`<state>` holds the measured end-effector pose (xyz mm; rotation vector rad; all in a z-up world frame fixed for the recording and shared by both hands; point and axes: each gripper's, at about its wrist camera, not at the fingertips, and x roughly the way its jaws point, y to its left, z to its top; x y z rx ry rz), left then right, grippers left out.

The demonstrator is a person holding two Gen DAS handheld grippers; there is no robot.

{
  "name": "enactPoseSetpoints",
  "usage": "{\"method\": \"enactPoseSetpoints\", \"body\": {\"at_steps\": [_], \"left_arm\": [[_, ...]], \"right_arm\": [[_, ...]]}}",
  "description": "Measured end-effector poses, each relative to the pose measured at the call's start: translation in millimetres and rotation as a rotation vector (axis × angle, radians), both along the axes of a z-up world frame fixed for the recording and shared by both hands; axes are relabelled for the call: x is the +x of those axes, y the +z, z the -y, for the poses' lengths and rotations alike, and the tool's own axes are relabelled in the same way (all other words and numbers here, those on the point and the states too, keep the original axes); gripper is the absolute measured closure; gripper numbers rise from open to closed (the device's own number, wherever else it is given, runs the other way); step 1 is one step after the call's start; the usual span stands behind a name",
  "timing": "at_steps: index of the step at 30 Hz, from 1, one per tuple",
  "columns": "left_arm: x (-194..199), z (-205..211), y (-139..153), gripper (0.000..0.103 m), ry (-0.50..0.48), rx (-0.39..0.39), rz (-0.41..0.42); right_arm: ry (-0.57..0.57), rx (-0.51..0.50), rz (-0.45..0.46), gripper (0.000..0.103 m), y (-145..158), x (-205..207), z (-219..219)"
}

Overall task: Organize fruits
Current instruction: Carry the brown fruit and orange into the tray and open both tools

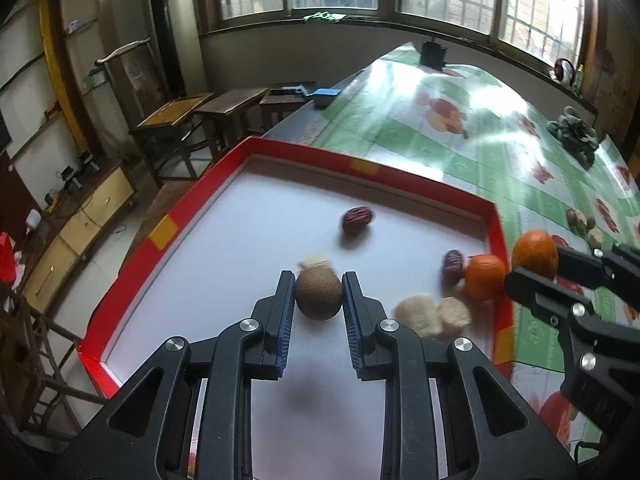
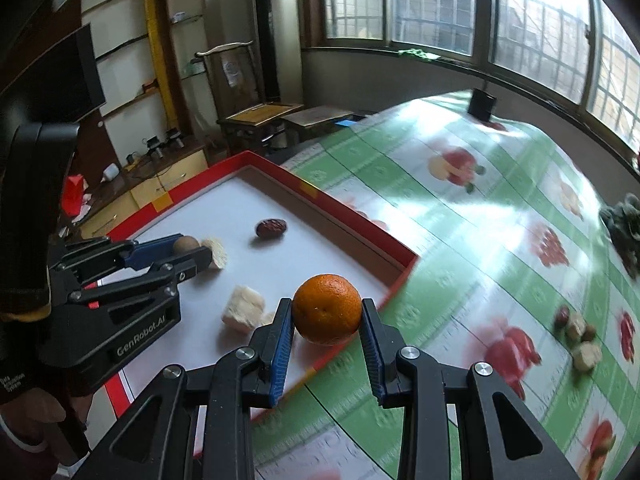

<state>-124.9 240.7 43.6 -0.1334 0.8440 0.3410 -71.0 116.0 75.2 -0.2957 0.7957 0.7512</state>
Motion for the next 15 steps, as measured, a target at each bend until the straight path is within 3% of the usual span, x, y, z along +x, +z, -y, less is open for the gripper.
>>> {"method": "enactPoseSetpoints", "body": {"at_steps": [15], "left_arm": [[2,-13,-11,0.080,0.016,-0.025,-0.019]], "right_arm": [[0.091,-0.085,-0.050,0.072,-28,38,-67]]}}
